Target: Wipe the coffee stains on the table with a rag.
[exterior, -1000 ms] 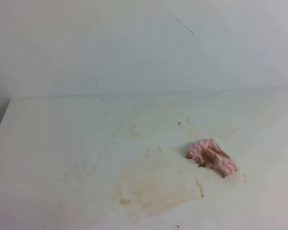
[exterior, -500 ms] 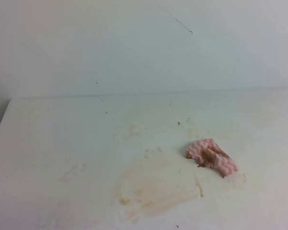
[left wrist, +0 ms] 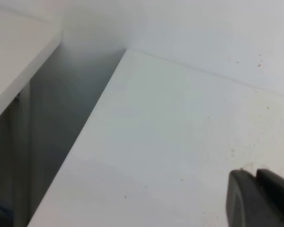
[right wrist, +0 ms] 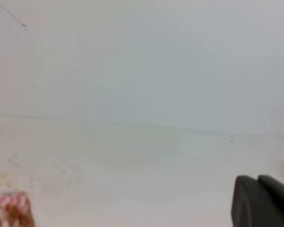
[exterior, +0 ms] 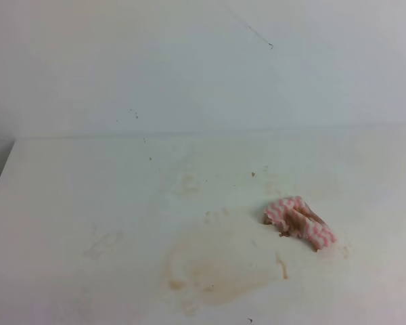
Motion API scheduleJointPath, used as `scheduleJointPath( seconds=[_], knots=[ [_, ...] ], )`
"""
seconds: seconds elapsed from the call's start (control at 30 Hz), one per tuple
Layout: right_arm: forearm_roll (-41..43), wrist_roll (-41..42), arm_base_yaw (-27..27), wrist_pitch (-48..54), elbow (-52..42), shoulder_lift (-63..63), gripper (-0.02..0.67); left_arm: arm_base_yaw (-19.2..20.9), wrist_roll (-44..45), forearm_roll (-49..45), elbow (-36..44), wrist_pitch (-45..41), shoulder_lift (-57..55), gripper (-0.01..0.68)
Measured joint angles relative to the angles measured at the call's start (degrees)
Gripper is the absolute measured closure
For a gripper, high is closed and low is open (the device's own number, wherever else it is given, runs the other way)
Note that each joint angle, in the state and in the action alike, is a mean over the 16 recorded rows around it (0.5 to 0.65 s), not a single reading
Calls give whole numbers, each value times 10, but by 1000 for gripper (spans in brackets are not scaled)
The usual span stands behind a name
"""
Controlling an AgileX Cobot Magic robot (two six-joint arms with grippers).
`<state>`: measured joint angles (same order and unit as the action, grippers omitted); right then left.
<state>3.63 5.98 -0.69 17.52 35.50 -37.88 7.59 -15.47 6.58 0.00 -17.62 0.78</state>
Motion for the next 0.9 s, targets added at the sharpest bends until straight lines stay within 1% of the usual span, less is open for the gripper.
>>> scheduleJointPath(
  seconds=[0.2, 0.33, 0.47, 0.67, 0.9],
  knots=[
    [44, 13, 40, -36, -156, 158, 651, 0, 0, 0, 3, 2, -2, 676],
    [74, 15, 52, -34, -246, 256, 651, 0, 0, 0, 3, 2, -3, 676],
    [93, 3, 55, -15, -312, 329, 651, 0, 0, 0, 3, 2, -2, 676],
    [98, -26, 55, 17, -363, 381, 651, 0, 0, 0, 3, 2, 0, 676],
    [95, -51, 55, 43, -368, 385, 651, 0, 0, 0, 9, 4, 0, 674]
  ],
)
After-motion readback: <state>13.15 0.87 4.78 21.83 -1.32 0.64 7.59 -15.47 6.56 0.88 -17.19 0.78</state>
